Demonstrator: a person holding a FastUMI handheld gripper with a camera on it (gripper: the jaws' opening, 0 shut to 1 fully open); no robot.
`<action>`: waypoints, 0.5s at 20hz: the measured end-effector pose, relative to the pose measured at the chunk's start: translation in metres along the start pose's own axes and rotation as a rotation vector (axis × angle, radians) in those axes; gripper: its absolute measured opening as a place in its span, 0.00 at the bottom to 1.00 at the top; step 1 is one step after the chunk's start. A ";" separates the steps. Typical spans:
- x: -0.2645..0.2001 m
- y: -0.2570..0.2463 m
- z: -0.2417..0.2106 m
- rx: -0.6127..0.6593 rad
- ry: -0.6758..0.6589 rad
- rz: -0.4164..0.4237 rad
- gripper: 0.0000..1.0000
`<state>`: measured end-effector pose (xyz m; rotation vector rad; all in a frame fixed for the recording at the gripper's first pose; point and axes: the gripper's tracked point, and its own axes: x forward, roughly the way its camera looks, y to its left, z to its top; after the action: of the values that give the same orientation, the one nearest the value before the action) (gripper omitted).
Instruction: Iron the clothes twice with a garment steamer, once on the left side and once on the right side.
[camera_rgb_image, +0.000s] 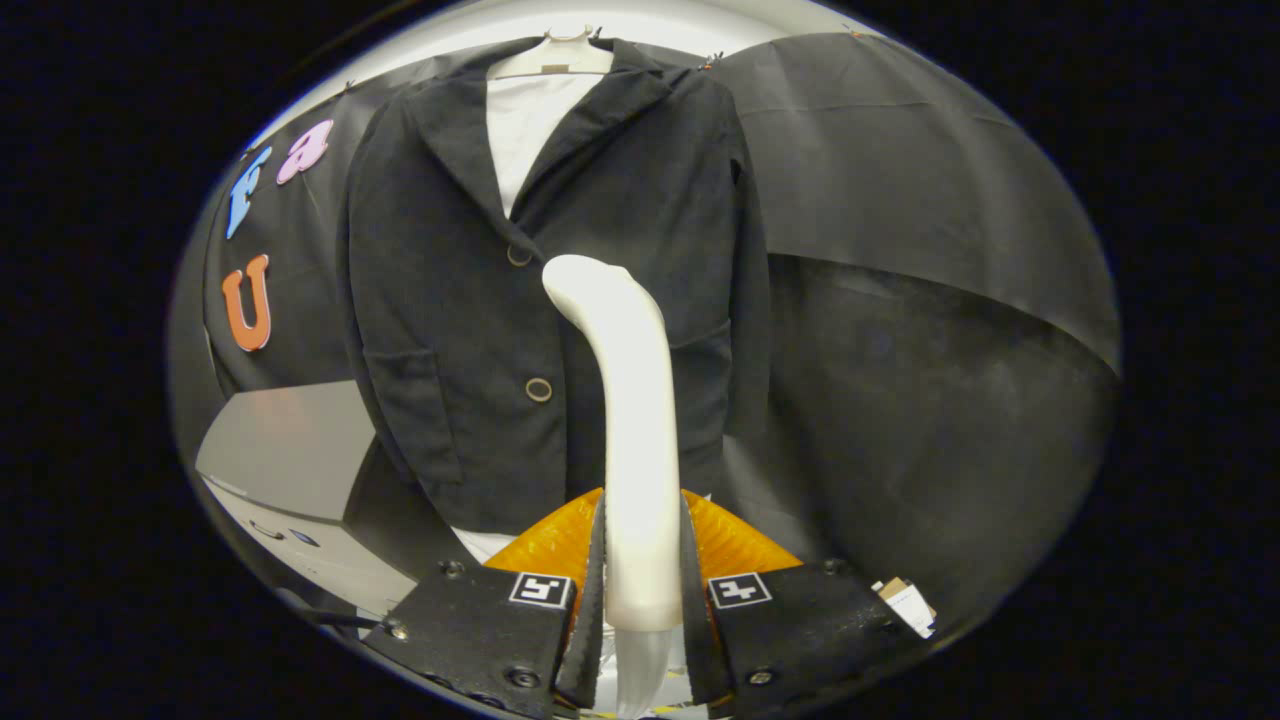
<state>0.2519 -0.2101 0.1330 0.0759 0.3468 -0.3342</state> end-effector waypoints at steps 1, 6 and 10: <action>0.002 -0.001 -0.007 -0.001 0.009 -0.001 0.37; 0.012 -0.003 -0.037 0.008 0.051 -0.004 0.37; 0.018 -0.005 -0.062 0.024 0.095 -0.004 0.37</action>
<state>0.2468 -0.2122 0.0683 0.1150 0.4376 -0.3398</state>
